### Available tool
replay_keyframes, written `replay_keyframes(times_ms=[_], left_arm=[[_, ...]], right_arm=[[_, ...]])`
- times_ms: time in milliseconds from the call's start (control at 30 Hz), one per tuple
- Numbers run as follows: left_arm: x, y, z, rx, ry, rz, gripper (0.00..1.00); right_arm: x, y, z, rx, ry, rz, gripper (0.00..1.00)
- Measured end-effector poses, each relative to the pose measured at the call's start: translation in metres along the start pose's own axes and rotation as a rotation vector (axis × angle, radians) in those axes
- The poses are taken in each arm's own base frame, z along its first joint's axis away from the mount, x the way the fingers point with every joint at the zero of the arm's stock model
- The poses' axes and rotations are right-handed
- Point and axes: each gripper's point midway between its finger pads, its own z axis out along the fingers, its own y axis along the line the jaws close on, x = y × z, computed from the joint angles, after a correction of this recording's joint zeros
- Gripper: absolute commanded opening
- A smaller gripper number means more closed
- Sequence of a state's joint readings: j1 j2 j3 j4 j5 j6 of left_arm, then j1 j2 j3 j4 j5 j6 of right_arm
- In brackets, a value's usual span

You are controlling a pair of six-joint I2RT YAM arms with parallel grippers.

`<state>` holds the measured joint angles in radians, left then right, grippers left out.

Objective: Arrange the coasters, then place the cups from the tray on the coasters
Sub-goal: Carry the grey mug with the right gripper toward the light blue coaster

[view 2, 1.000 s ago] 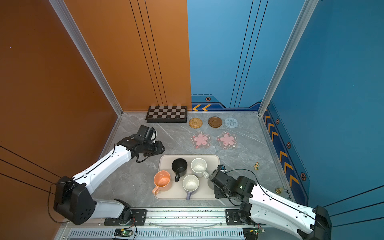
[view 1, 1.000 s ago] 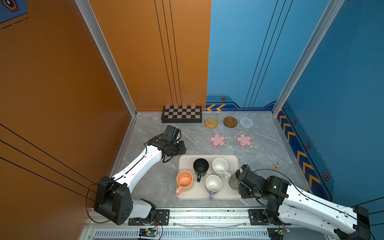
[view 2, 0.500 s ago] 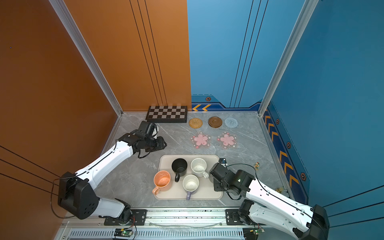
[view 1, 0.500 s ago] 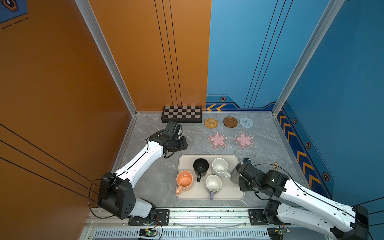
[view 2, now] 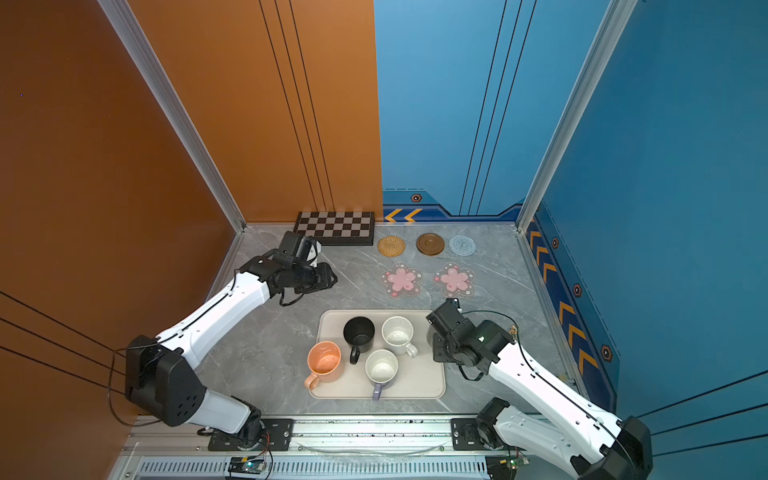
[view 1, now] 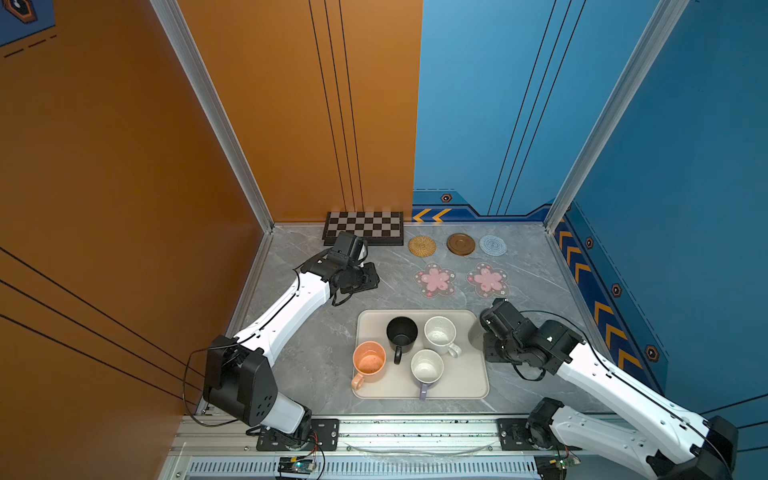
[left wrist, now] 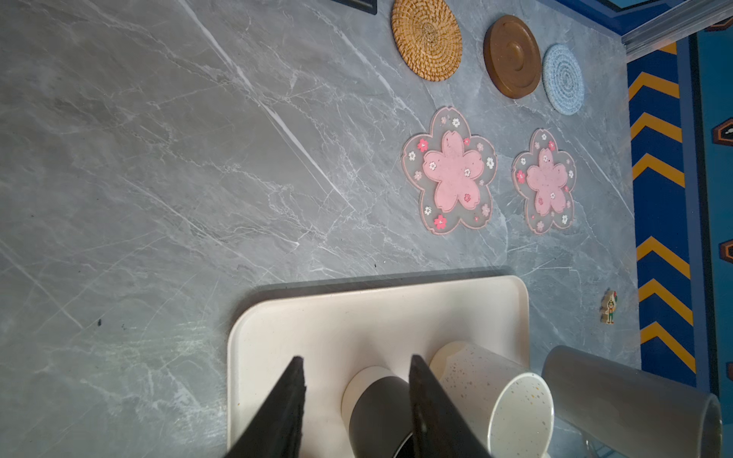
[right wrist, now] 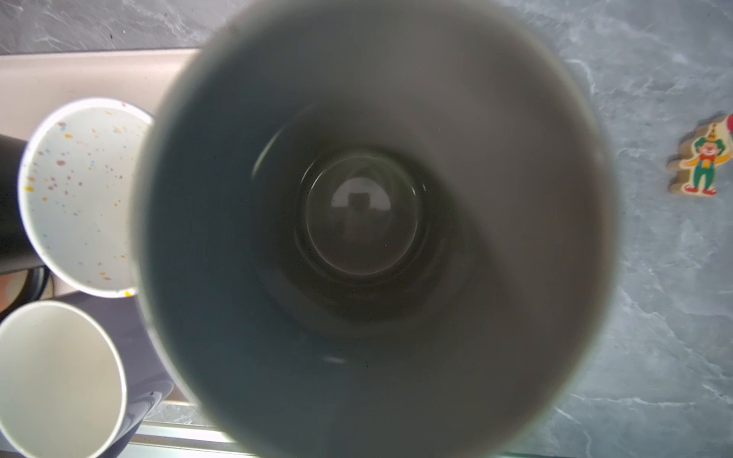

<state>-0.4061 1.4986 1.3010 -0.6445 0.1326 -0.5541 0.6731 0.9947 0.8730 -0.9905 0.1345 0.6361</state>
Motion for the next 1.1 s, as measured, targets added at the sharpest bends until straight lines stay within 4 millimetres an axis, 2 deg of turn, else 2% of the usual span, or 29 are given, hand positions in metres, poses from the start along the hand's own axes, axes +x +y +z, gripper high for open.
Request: replay_keyframes(times_ms=[433, 633, 867, 1100], left_arm=[[-0.013, -0.009, -0.009, 0.017, -0.028, 0.001, 0.44], [-0.016, -0.012, -0.015, 0.018, -0.032, -0.007, 0.45], [-0.029, -0.017, -0.024, 0.028, -0.068, -0.006, 0.45], [-0.036, -0.015, -0.023, 0.016, -0.067, -0.017, 0.45]], right_arm=[[-0.071, -0.018, -0.005, 0.063, -0.030, -0.076, 0.00], [-0.092, -0.023, -0.001, 0.052, -0.034, -0.096, 0.00], [-0.115, -0.037, 0.004, 0.047, -0.032, -0.076, 0.00], [-0.138, -0.049, 0.008, 0.039, -0.055, -0.039, 0.00]])
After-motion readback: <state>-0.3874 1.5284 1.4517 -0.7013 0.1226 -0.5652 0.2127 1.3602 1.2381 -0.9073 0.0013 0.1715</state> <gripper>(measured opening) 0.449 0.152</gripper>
